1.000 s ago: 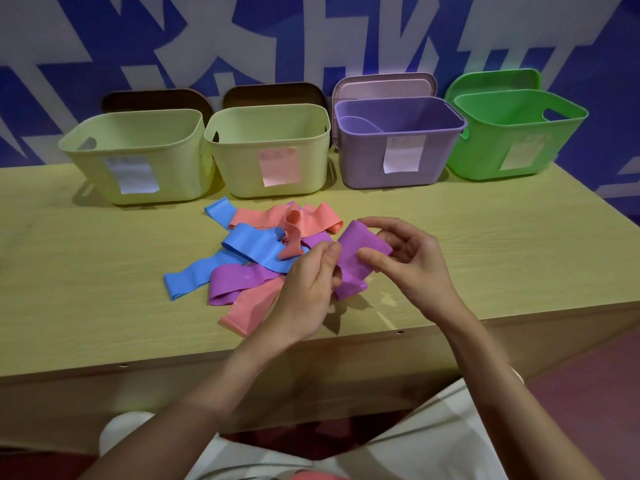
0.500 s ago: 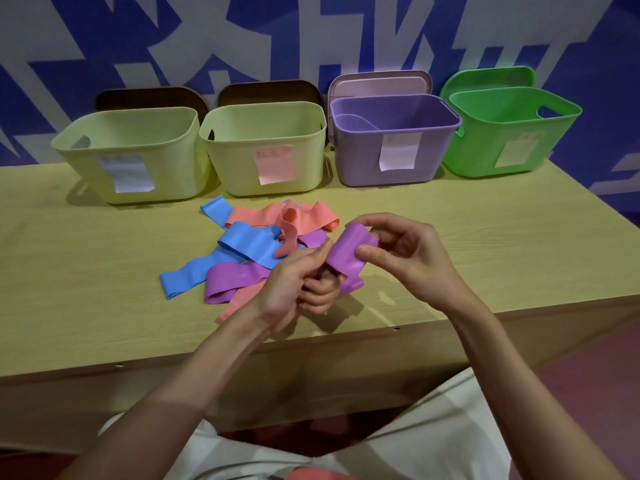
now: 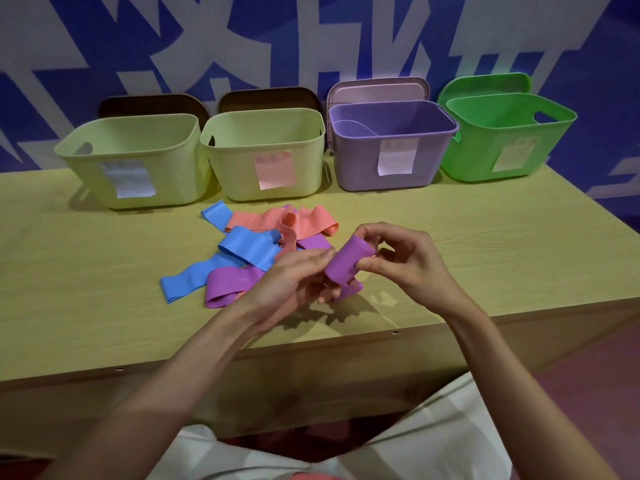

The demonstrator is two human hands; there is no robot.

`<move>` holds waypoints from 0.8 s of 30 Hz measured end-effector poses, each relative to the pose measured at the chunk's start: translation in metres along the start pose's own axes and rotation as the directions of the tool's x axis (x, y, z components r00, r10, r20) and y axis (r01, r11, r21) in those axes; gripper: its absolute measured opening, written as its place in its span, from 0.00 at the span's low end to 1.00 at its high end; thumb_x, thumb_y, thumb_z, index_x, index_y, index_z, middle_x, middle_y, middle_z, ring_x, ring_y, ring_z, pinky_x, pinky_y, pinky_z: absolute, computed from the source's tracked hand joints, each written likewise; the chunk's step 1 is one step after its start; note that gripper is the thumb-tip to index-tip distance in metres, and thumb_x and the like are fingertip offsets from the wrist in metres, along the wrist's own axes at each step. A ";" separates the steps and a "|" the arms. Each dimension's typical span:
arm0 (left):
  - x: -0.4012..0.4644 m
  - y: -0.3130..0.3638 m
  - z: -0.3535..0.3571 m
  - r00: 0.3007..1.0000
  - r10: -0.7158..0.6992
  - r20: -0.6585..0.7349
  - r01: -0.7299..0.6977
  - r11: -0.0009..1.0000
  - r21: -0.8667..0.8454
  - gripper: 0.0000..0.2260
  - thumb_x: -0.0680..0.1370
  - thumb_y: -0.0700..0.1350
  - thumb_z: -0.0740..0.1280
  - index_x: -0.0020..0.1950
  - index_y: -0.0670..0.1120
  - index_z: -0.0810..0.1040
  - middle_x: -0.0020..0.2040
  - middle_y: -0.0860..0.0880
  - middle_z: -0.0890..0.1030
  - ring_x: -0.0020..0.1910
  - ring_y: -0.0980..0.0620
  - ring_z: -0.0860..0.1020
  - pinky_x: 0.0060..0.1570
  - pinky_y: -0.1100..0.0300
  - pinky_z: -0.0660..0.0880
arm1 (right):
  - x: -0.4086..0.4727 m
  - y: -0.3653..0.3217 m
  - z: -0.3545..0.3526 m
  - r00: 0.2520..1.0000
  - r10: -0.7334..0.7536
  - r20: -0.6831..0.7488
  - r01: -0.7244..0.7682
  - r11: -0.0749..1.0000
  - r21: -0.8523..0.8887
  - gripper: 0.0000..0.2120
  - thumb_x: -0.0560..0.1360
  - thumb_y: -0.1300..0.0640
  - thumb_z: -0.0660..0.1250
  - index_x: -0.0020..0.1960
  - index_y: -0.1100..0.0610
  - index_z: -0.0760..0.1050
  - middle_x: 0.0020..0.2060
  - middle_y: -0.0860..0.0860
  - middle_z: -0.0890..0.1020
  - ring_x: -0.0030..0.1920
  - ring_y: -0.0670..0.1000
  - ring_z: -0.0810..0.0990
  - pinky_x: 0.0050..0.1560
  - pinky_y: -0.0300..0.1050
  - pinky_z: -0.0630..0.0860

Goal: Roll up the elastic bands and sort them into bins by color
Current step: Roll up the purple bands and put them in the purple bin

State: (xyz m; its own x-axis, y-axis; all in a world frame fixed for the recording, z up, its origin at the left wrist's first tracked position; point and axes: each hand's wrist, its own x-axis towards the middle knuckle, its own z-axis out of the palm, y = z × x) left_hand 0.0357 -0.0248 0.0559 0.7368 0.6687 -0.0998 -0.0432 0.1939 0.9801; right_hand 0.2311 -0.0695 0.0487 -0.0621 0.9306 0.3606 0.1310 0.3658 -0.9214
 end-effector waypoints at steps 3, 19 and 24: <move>-0.001 0.001 -0.003 0.999 0.016 -0.048 -0.015 0.999 0.038 0.14 0.77 0.48 0.63 0.53 0.39 0.80 0.43 0.44 0.81 0.38 0.56 0.75 0.37 0.66 0.70 | 0.000 0.006 0.000 1.000 0.003 0.015 -0.004 1.000 0.009 0.17 0.66 0.53 0.76 0.52 0.55 0.79 0.42 0.65 0.73 0.43 0.52 0.70 0.39 0.58 0.67; 0.027 0.022 -0.010 0.997 -0.069 -0.039 0.077 0.957 0.278 0.15 0.75 0.42 0.66 0.60 0.38 0.78 0.33 0.53 0.76 0.31 0.60 0.70 0.35 0.66 0.67 | 0.028 -0.014 -0.038 0.982 0.067 0.175 0.002 0.930 -0.367 0.18 0.69 0.56 0.75 0.58 0.54 0.81 0.49 0.53 0.77 0.44 0.46 0.75 0.43 0.43 0.76; 0.061 0.038 -0.006 0.992 -0.050 -0.112 0.078 0.963 0.259 0.10 0.74 0.40 0.68 0.54 0.43 0.79 0.36 0.49 0.76 0.33 0.57 0.72 0.34 0.67 0.66 | 0.047 -0.013 -0.055 1.000 -0.029 -0.011 0.021 0.901 -0.434 0.19 0.68 0.59 0.77 0.58 0.53 0.79 0.48 0.52 0.77 0.45 0.47 0.76 0.42 0.44 0.76</move>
State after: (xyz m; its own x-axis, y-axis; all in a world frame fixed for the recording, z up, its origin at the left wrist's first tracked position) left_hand 0.0747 0.0280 0.0861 0.6579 0.7343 -0.1673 0.1904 0.0527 0.9803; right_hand 0.2812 -0.0297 0.0852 -0.0545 0.9198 0.3885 0.5462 0.3532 -0.7596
